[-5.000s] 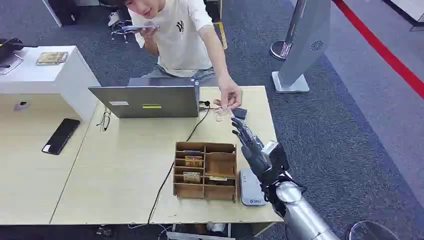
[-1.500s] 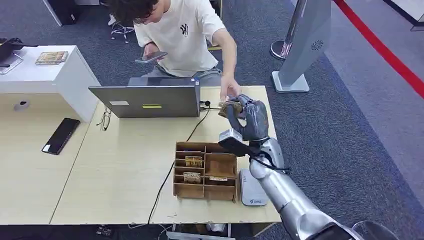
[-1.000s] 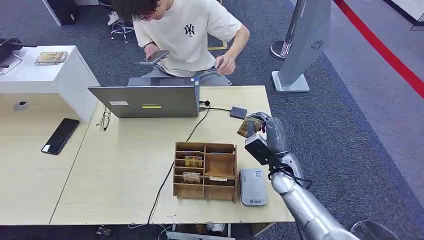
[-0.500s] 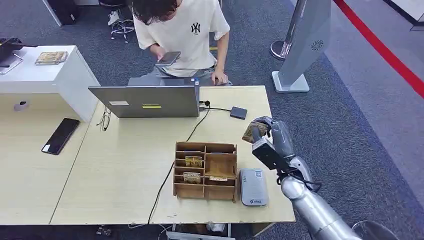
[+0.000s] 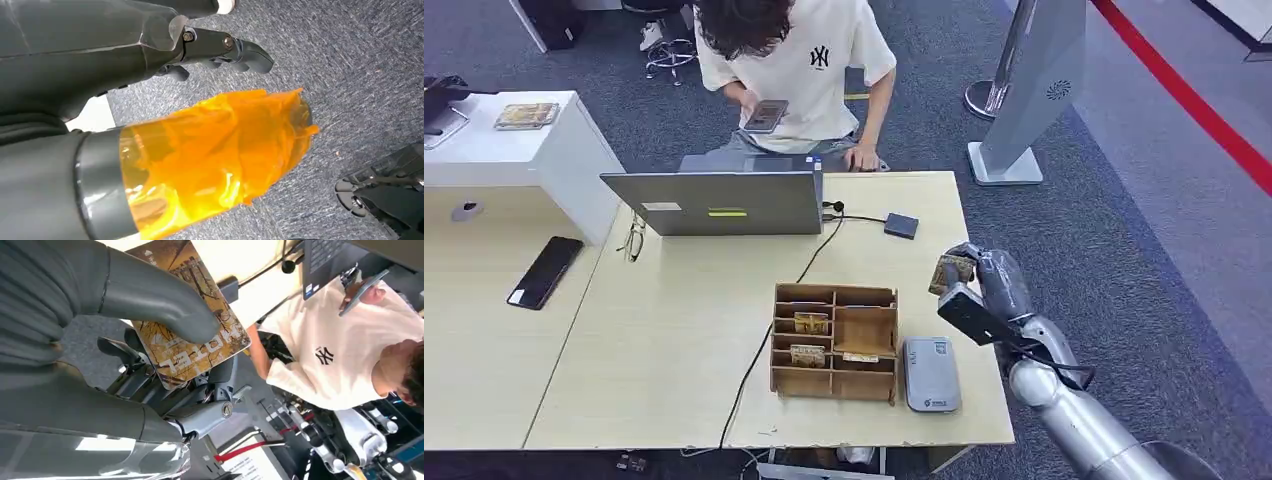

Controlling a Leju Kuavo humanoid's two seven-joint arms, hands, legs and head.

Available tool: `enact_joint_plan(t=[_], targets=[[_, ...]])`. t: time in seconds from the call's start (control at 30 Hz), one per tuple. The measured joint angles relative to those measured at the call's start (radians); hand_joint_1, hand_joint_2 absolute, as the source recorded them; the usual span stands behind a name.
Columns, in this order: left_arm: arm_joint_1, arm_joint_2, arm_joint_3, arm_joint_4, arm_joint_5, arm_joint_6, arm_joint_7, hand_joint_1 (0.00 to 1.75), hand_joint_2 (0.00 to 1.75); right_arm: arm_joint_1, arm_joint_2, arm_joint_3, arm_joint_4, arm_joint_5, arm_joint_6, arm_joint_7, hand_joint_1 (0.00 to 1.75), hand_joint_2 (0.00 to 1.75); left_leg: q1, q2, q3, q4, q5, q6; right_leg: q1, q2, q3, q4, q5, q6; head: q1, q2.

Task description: Pass the card to the sensor for recognition and then transmit it.

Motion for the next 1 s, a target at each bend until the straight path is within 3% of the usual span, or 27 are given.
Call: enact_joint_plan(t=[0.57,0.87,1.0], targets=[[0.005,0.000,0.006,0.000,0.002,0.000,0.000,0.00,0.00,0.016,-0.028,-0.003,-0.025,-0.001,0.018,0.017,1.75,1.75,0.000,0.000,0.000,0.000,0.000,0.000,0.000,0.000,0.000,0.000,0.000,0.000,0.000,0.000],[0.005,0.000,0.013,0.000,0.007,0.000,0.000,0.00,0.00,0.031,-0.037,-0.003,-0.033,-0.094,0.158,0.061,1.75,1.75,0.000,0.000,0.000,0.000,0.000,0.000,0.000,0.000,0.000,0.000,0.000,0.000,0.000,0.000],[0.006,0.000,0.021,0.000,0.010,-0.001,-0.001,0.00,0.00,0.037,-0.043,0.002,-0.033,-0.111,0.186,0.069,1.75,1.75,0.000,0.000,0.000,0.000,0.000,0.000,0.000,0.000,0.000,0.000,0.000,0.000,0.000,0.000]])
